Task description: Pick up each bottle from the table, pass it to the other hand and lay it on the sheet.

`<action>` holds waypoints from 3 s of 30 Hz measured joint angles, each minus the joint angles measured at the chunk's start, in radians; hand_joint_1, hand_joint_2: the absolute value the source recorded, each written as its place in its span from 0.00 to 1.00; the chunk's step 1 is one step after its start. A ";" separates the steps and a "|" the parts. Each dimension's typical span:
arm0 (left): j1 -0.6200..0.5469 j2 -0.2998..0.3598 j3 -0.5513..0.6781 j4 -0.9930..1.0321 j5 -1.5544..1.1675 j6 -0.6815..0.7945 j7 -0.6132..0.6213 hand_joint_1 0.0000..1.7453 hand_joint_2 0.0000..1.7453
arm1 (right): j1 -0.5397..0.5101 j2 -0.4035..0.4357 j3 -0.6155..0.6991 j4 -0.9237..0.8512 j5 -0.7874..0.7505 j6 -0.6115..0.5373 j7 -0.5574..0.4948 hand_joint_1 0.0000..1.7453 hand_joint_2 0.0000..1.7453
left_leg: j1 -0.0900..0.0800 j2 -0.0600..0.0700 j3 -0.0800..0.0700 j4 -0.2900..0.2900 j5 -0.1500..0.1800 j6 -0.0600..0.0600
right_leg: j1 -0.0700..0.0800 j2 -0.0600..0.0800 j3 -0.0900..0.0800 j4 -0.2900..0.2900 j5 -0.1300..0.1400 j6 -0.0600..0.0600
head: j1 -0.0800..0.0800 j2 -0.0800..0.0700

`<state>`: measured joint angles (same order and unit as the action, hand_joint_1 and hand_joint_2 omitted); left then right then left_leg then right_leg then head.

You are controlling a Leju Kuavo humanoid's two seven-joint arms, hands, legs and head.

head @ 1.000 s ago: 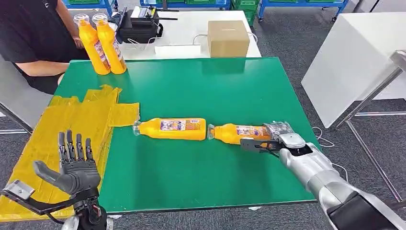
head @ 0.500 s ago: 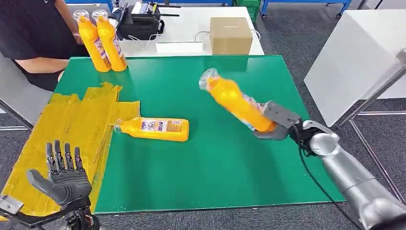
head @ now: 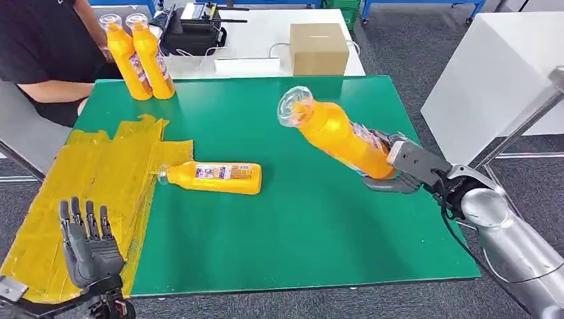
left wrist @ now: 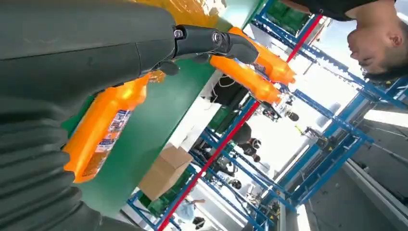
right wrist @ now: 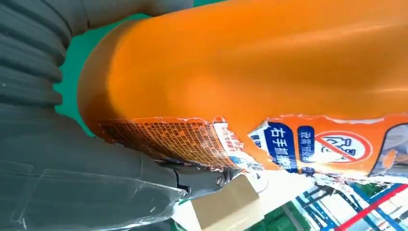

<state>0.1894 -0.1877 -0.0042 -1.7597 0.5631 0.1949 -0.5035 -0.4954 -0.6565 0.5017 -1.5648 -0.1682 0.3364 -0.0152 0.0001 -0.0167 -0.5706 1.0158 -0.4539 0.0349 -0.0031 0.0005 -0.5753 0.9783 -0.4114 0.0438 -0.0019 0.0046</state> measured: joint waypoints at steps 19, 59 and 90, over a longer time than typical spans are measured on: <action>-0.136 0.004 -0.189 0.034 -0.031 -0.105 0.082 0.00 1.00 | -0.224 0.696 0.258 0.507 0.204 -0.215 0.100 1.00 1.00 | 0.002 0.006 0.000 0.000 0.002 -0.003 | 0.002 0.006 -0.005 0.005 0.000 -0.001 | 0.000 0.000; -0.112 0.018 -0.139 0.038 -0.034 -0.109 0.050 1.00 1.00 | -0.235 0.824 0.583 0.512 0.196 -0.141 0.135 0.84 1.00 | 0.001 0.006 -0.001 0.000 0.002 -0.003 | 0.001 0.006 -0.006 0.004 0.000 -0.001 | 0.000 0.000; -0.128 0.196 0.045 0.090 -1.122 0.426 0.019 1.00 1.00 | -0.072 0.634 0.377 0.284 0.243 -0.250 0.051 0.00 0.00 | 0.002 0.006 -0.001 0.000 0.002 -0.004 | 0.001 0.006 -0.007 0.004 0.000 -0.001 | 0.001 0.000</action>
<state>0.0614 0.0080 0.0409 -1.6700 -0.5593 0.6205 -0.4844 -0.5677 -0.0225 0.8789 -1.2810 0.0744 0.0862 0.0355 0.0018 -0.0104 -0.5717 1.0156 -0.4517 0.0312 -0.0017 0.0067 -0.5822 0.9823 -0.4114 0.0428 -0.0011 0.0046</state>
